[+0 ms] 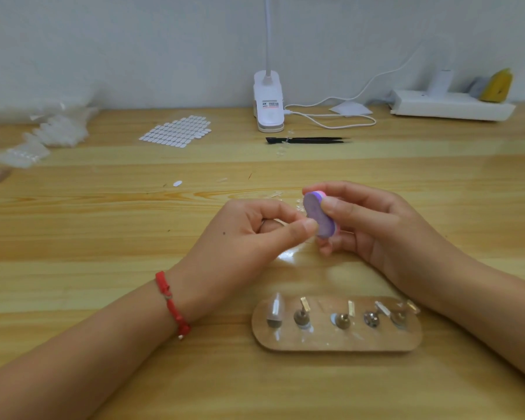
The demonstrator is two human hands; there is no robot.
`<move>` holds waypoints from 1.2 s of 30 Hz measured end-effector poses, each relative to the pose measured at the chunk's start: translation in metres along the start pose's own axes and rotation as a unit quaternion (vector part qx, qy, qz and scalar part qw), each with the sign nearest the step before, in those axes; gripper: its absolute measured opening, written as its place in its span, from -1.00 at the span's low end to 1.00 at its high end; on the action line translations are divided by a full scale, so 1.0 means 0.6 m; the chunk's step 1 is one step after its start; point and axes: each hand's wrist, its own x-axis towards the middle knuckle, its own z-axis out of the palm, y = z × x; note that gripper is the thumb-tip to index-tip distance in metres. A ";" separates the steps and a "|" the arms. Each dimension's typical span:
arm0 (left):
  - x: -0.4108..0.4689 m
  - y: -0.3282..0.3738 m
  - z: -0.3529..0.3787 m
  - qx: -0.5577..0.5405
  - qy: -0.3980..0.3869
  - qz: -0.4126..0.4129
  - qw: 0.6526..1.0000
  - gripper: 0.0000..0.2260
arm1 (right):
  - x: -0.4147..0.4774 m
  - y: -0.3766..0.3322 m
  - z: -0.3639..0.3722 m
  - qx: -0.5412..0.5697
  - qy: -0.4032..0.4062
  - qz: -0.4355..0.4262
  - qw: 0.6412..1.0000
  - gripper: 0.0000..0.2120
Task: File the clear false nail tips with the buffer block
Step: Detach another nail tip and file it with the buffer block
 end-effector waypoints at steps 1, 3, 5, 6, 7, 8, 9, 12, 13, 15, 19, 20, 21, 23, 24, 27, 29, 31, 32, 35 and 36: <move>-0.001 0.000 0.000 0.004 -0.005 0.001 1.000 -0.83 | 0.001 0.000 -0.001 0.006 0.002 0.003 1.000 -0.81; 0.000 0.000 -0.002 -0.010 0.008 -0.001 1.000 -0.81 | 0.002 -0.001 -0.001 0.003 -0.011 0.011 1.000 -0.82; 0.002 0.000 -0.004 -0.022 0.022 -0.001 1.000 -0.78 | 0.002 -0.001 -0.001 -0.011 -0.020 0.012 1.000 -0.79; 0.002 0.000 -0.002 -0.019 0.021 0.001 1.000 -0.78 | 0.002 0.000 -0.001 -0.012 -0.015 0.009 1.000 -0.78; 0.002 0.000 0.000 -0.012 0.016 0.003 1.000 -0.80 | 0.001 0.001 -0.001 -0.007 -0.008 0.004 1.000 -0.77; 0.001 0.000 0.001 -0.006 0.010 0.004 1.000 -0.82 | 0.001 0.002 -0.002 0.001 -0.002 0.000 1.000 -0.76; 0.001 0.001 0.003 -0.005 0.008 0.006 1.000 -0.83 | 0.001 0.002 -0.002 0.011 0.002 -0.002 1.000 -0.76; 0.001 0.001 -0.001 -0.022 0.021 0.003 1.000 -0.85 | 0.001 0.000 -0.002 0.015 -0.003 0.009 1.000 -0.73; 0.001 0.001 -0.001 -0.023 0.025 0.002 0.999 -0.85 | 0.001 0.000 -0.001 0.011 -0.006 0.011 1.000 -0.74; 0.001 -0.001 -0.001 -0.015 0.019 0.002 1.000 -0.85 | 0.001 0.000 0.000 0.013 0.002 0.009 1.000 -0.73; 0.001 0.000 0.001 -0.016 0.007 0.000 1.000 -0.85 | 0.001 0.001 -0.001 0.032 0.023 0.008 0.999 -0.69; 0.003 -0.001 -0.001 -0.030 0.021 -0.006 0.999 -0.84 | 0.001 0.000 -0.002 0.028 0.018 0.010 0.999 -0.72; 0.004 -0.002 -0.002 -0.043 0.035 -0.011 0.998 -0.83 | 0.001 0.000 -0.001 0.021 0.010 0.010 1.000 -0.74; 0.006 -0.004 -0.004 -0.045 0.044 -0.012 0.998 -0.79 | -0.001 0.000 0.001 0.010 0.007 0.005 1.000 -0.75; 0.006 -0.004 -0.003 -0.040 0.041 -0.009 0.998 -0.78 | -0.002 0.000 0.001 0.013 0.012 0.001 1.000 -0.73; 0.004 -0.002 -0.002 -0.044 0.028 -0.005 0.999 -0.80 | -0.002 0.000 0.000 0.037 0.031 -0.009 0.999 -0.70; 0.004 -0.001 -0.005 -0.048 0.034 -0.013 0.998 -0.82 | -0.001 0.000 -0.001 0.039 0.031 -0.009 0.999 -0.69; 0.005 -0.002 -0.008 -0.048 0.046 -0.018 0.998 -0.82 | -0.003 0.002 0.000 0.025 0.018 -0.010 0.999 -0.70; 0.005 -0.002 -0.007 -0.045 0.046 -0.015 0.998 -0.82 | -0.004 0.002 0.000 0.017 0.015 -0.012 1.000 -0.70; 0.003 -0.001 -0.003 -0.026 0.029 -0.003 0.999 -0.83 | -0.002 0.002 -0.001 0.037 0.035 -0.020 0.998 -0.67; 0.002 -0.001 -0.002 -0.024 0.028 -0.001 0.999 -0.83 | -0.001 0.002 -0.003 0.048 0.044 -0.020 0.998 -0.67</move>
